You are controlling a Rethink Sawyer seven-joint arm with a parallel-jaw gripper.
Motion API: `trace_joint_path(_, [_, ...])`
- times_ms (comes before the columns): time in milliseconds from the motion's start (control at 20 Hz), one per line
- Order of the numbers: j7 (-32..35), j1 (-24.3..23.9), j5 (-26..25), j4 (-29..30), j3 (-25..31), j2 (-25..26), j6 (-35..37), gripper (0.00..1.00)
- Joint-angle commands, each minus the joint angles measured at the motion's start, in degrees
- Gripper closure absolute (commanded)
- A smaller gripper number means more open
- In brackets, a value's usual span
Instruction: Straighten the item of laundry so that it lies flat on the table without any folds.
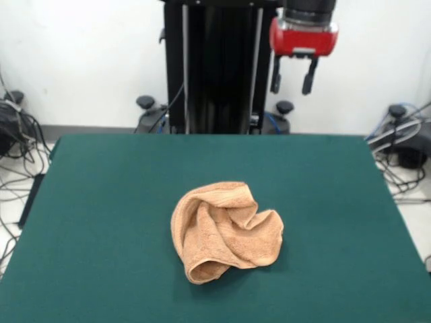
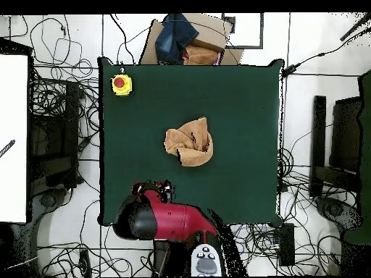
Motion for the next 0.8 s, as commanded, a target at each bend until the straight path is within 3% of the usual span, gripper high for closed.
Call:
trace_joint_path(50, [9.8,-1.1,-1.7,-1.6,-3.1,6.4,-4.8,0.0])
trace_joint_path(500, [9.2,-2.2,-0.1,-2.8,-3.7,3.7,-2.6,0.0])
trace_joint_path(800, [10.1,-3.2,0.6,-5.1,-2.6,6.7,-5.3,0.0])
